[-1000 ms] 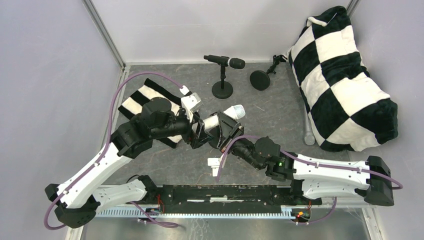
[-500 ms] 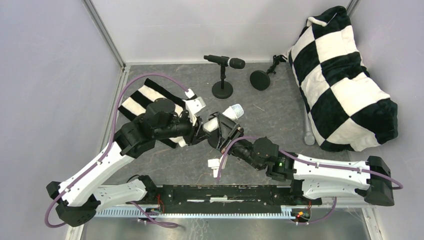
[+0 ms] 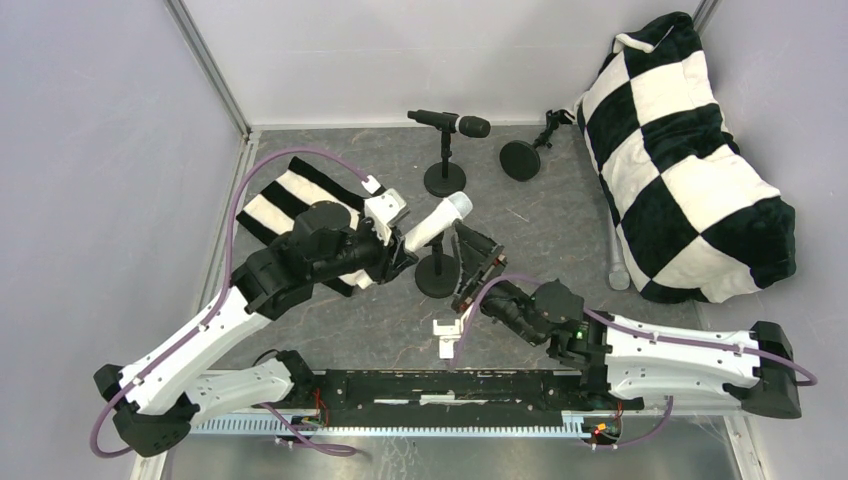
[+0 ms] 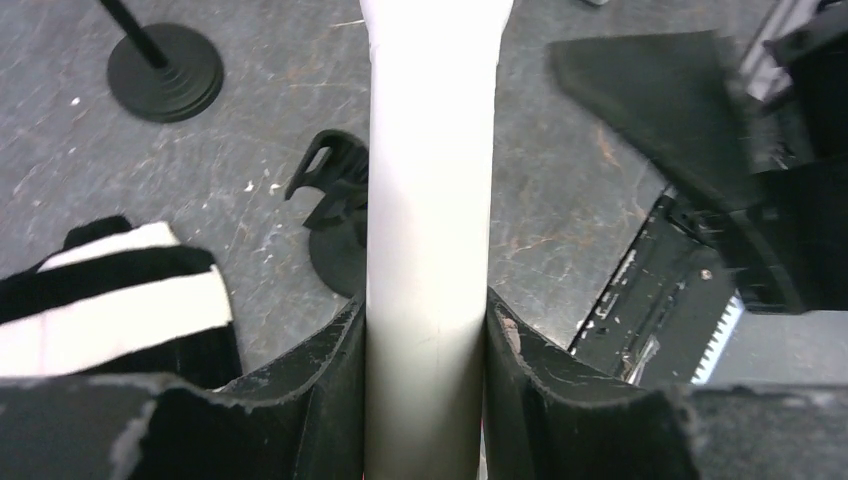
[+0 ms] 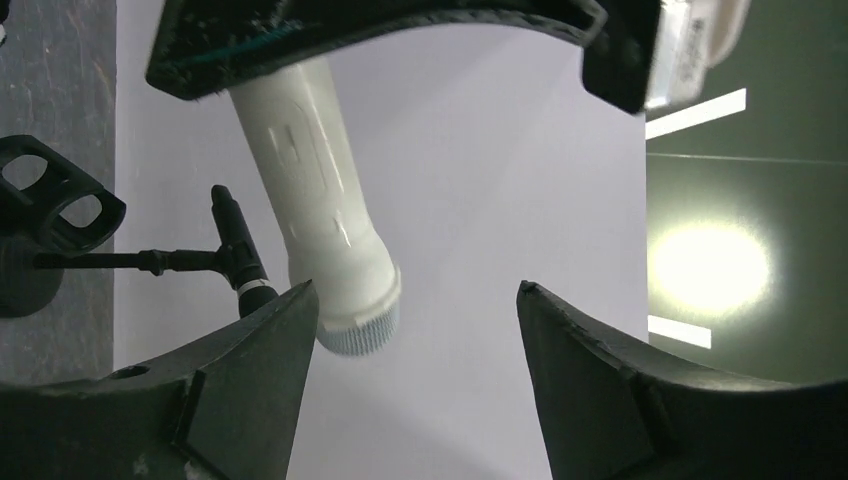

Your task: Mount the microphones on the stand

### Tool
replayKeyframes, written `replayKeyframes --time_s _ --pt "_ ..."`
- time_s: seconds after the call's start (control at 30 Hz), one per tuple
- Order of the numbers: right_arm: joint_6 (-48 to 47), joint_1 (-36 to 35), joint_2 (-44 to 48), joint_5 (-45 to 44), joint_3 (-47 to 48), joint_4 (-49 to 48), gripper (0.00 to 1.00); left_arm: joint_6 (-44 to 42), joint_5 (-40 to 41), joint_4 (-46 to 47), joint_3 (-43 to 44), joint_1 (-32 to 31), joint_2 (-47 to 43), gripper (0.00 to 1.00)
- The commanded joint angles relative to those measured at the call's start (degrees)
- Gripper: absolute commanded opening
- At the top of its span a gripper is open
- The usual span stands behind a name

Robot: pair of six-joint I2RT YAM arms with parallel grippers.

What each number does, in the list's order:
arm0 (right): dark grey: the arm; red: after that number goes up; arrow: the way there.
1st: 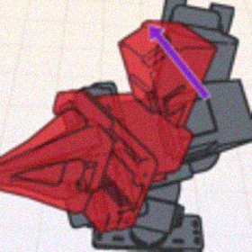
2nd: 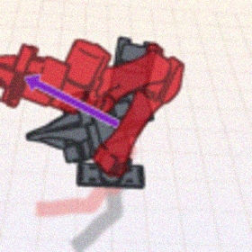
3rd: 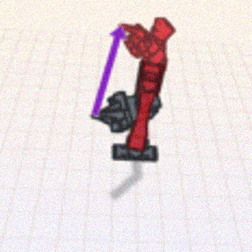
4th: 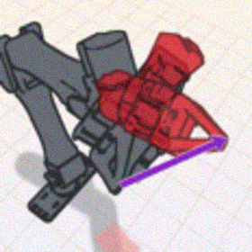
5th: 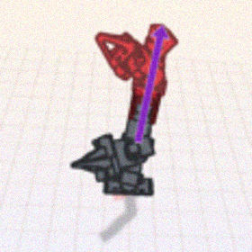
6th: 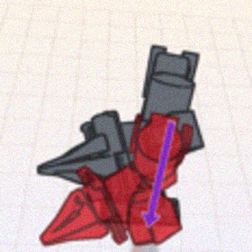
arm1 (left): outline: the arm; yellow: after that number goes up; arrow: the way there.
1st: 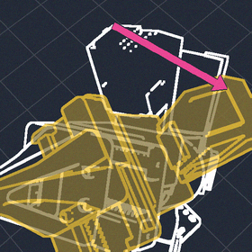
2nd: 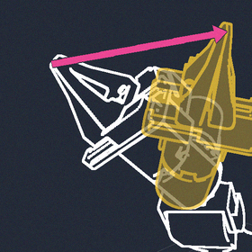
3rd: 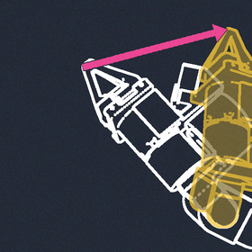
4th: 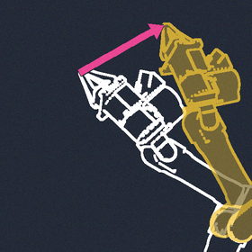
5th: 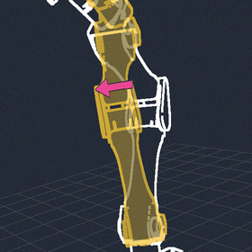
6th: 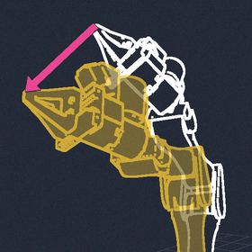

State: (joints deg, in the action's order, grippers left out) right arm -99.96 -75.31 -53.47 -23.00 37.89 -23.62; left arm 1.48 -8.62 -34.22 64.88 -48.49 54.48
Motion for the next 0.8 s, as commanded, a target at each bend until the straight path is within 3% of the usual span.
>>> replayKeyframes --time_s 0.0,0.1,0.2,0.3,0.4,0.6,0.77 --pt "6.4 -0.6 5.1 -1.0 -4.1 -7.2 0.79 2.8 6.2 5.6 -1.8 0.6 -2.0 0.02" --pt "16.4 -0.7 8.6 -2.9 -6.8 -11.3 0.79 4.7 8.0 8.4 -3.3 0.6 -3.6 0.02" --pt "36.6 -0.6 11.0 -9.8 -4.6 -12.0 0.78 6.6 10.5 12.0 -5.5 0.6 -6.2 0.02" --pt "59.9 -0.2 12.0 -16.5 2.1 -4.4 0.78 8.1 10.6 15.4 -7.4 0.6 -8.2 0.02" --pt "76.3 0.3 11.6 -18.0 6.4 1.8 0.78 9.5 9.0 18.3 -9.0 0.6 -9.6 0.02" --pt "107.7 2.9 9.6 -12.2 9.9 4.5 0.77 10.7 3.2 23.5 -10.8 0.6 -10.1 0.02" --pt "124.9 5.5 5.7 -2.4 12.5 2.6 0.77 11.7 -2.7 25.8 -10.0 0.6 -8.2 0.02"
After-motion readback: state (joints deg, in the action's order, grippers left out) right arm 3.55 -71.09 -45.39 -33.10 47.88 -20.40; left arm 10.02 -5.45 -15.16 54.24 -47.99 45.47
